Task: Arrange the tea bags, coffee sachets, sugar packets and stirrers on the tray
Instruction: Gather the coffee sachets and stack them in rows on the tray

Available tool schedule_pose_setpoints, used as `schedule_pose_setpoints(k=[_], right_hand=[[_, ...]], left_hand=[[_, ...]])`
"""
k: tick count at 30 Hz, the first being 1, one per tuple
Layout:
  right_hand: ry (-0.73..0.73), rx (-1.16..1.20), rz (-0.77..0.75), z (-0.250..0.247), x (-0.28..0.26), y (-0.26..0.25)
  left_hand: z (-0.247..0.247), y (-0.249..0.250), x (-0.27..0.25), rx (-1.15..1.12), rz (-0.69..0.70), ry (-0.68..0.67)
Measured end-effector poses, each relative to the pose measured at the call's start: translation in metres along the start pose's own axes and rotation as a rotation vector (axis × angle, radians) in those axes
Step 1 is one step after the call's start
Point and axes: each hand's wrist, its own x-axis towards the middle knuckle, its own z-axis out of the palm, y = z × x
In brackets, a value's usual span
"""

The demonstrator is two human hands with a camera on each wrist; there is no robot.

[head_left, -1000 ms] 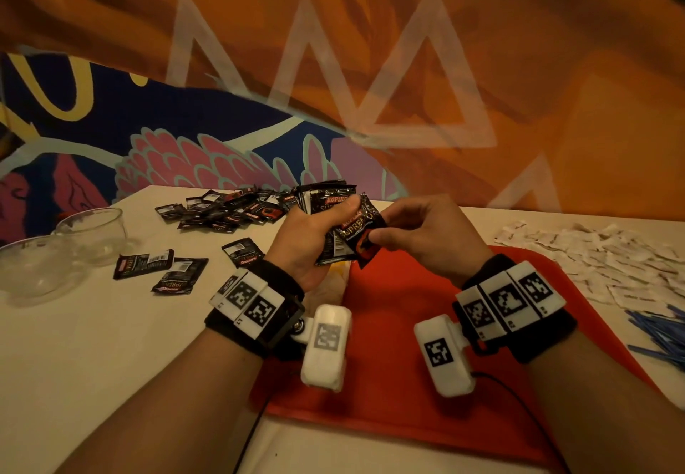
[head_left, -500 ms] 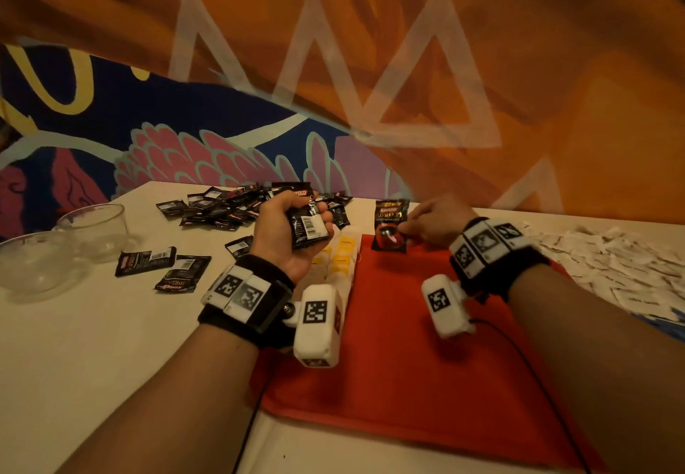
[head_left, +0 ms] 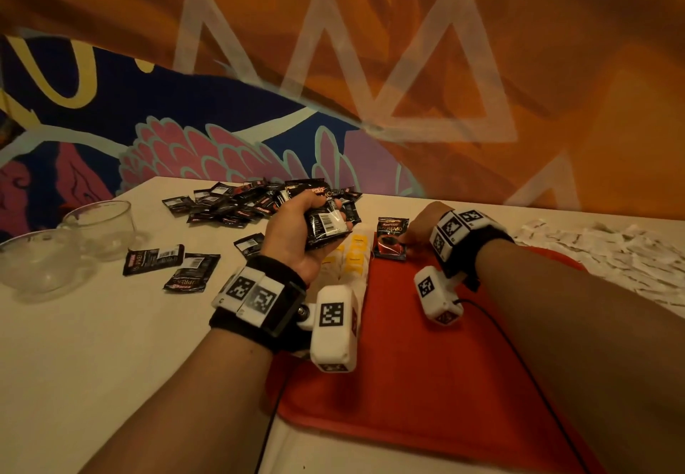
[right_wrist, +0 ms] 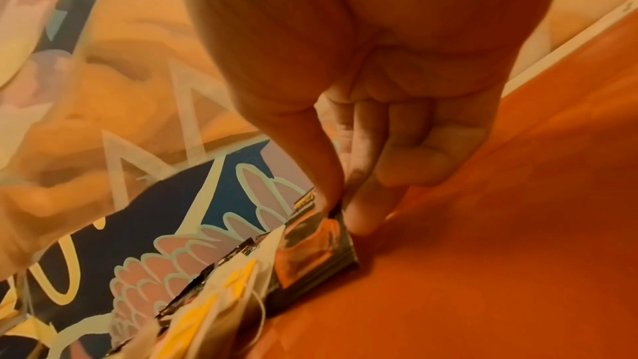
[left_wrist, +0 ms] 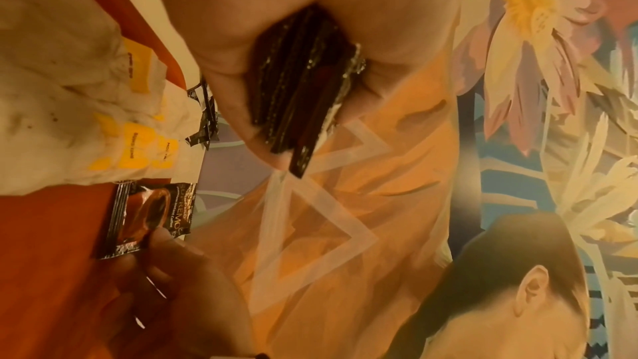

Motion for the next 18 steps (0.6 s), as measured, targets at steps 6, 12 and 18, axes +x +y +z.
schedule_pose_setpoints(k=[6, 12, 18], right_hand=[[-0.045, 0.061, -0.003, 0.000, 0.001, 0.001], [-0.051, 0.190, 0.018, -0.005, 0.000, 0.010], [-0.003, 0.323, -0.175, -0.013, -0.007, 0.014]], left_hand=[[0.000, -0.001, 0.000, 0.002, -0.018, 0.017], [-0.001, -0.003, 0.001, 0.081, -0.023, 0.061], [-0.002, -0.008, 0.002, 0.178, 0.002, 0.104]])
